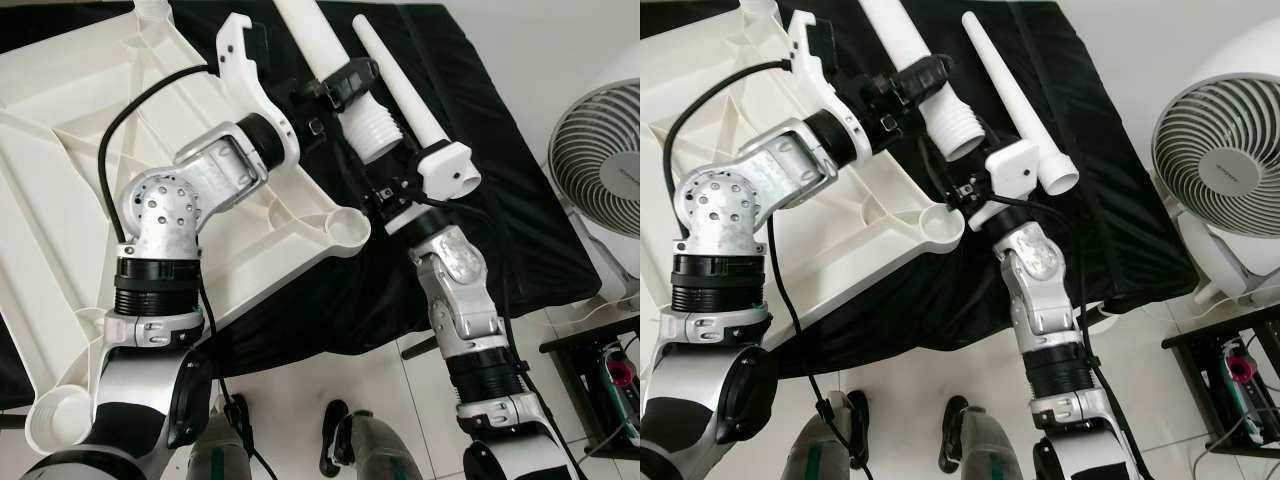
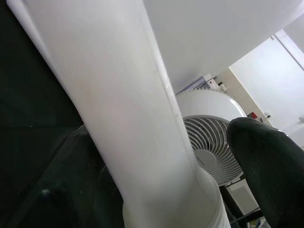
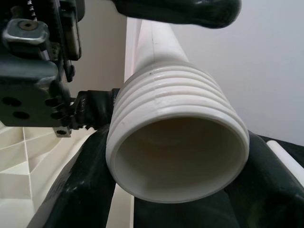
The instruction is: Building children table
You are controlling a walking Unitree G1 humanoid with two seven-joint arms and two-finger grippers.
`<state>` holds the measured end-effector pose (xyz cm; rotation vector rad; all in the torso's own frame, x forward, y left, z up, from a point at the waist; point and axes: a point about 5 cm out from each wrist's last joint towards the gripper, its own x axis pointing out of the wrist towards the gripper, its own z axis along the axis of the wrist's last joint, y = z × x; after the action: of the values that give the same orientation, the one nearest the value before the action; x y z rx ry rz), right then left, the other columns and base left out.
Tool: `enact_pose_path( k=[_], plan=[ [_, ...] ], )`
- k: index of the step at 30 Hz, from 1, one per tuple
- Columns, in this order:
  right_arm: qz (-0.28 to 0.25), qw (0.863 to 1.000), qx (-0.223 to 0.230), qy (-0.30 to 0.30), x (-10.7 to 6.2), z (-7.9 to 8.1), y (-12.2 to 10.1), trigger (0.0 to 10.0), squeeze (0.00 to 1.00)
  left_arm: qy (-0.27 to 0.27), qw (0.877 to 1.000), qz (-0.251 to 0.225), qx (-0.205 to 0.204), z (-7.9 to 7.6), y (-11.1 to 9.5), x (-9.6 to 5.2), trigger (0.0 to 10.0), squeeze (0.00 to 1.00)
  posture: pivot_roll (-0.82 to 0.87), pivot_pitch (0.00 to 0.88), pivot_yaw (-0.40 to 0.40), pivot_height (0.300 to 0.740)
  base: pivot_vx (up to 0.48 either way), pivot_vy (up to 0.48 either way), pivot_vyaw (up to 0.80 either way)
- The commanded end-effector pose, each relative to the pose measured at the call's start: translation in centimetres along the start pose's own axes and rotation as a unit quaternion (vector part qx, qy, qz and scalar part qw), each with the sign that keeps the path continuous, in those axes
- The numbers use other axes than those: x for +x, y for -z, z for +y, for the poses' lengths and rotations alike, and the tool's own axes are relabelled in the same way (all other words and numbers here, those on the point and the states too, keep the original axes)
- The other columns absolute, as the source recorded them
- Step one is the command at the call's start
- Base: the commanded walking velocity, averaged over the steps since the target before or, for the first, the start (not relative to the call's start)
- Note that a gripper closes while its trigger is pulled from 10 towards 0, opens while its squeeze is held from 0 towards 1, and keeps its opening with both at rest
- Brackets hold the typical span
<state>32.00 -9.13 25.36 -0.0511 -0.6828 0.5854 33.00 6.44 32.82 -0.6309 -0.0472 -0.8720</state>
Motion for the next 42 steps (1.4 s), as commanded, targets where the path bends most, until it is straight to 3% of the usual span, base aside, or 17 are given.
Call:
enact_pose_path(
  k=[1, 6, 9, 15, 17, 26, 32, 40, 42],
  plan=[
    [0.0, 1.0, -0.003, -0.003, -0.1, 0.0, 0.0, 10.0, 0.0, 0.146, 0.989, 0.005, 0.006, -1.9, 0.1, 0.2, 10.0, 0.0, 0.11, 0.166, -0.052, 0.74, 0.0, 0.0, 0.0],
    [-0.004, 1.0, -0.003, -0.013, 0.2, 0.4, 0.0, 10.0, 0.0, 0.132, 0.991, 0.008, 0.003, -1.3, 0.2, 0.7, 10.0, 0.0, 0.1, 0.117, -0.034, 0.74, 0.0, 0.0, 0.0],
    [-0.002, 1.0, -0.004, -0.023, 0.0, 1.1, 0.2, 10.0, 0.0, 0.101, 0.995, 0.001, 0.011, 0.1, -0.7, 1.7, 10.0, 0.0, 0.09, 0.083, -0.02, 0.74, 0.0, 0.0, 0.0],
    [0.0, 1.0, -0.005, -0.025, -0.7, 1.4, 0.1, 10.0, 0.0, 0.083, 0.996, 0.001, 0.028, 0.8, -1.8, 2.4, 10.0, 0.0, 0.09, 0.073, -0.013, 0.74, 0.0, 0.0, 0.0],
    [-0.001, 1.0, -0.008, -0.025, -1.1, 1.5, -0.1, 10.0, 0.0, 0.061, 0.997, 0.0, 0.037, 1.7, -2.8, 2.8, 10.0, 0.0, 0.08, 0.073, -0.001, 0.74, 0.0, 0.0, 0.0],
    [0.0, 1.0, -0.011, -0.025, -1.8, 1.7, -0.4, 10.0, 0.0, 0.034, 0.998, 0.0, 0.053, 2.9, -3.8, 3.0, 10.0, 0.0, 0.08, 0.082, 0.009, 0.74, 0.0, 0.0, 0.0],
    [0.016, 0.999, -0.015, -0.048, -3.5, 2.4, -0.6, 10.0, 0.0, -0.014, 0.997, 0.001, 0.08, 4.6, -5.5, 3.4, 10.0, 0.0, 0.07, 0.091, 0.016, 0.74, 0.0, 0.0, 0.0],
    [0.022, 0.998, -0.014, -0.062, -3.9, 2.7, -0.6, 10.0, 0.0, -0.025, 0.996, -0.004, 0.086, 4.7, -6.3, 3.6, 10.0, 0.0, 0.07, 0.099, 0.018, 0.74, 0.0, 0.0, 0.0],
    [0.031, 0.997, -0.015, -0.071, -4.2, 3.0, -0.5, 10.0, 0.0, -0.027, 0.996, -0.012, 0.087, 4.4, -6.9, 3.8, 4.2, 0.0, 0.07, 0.108, 0.017, 0.74, 0.0, 0.0, 0.0]
  ],
)
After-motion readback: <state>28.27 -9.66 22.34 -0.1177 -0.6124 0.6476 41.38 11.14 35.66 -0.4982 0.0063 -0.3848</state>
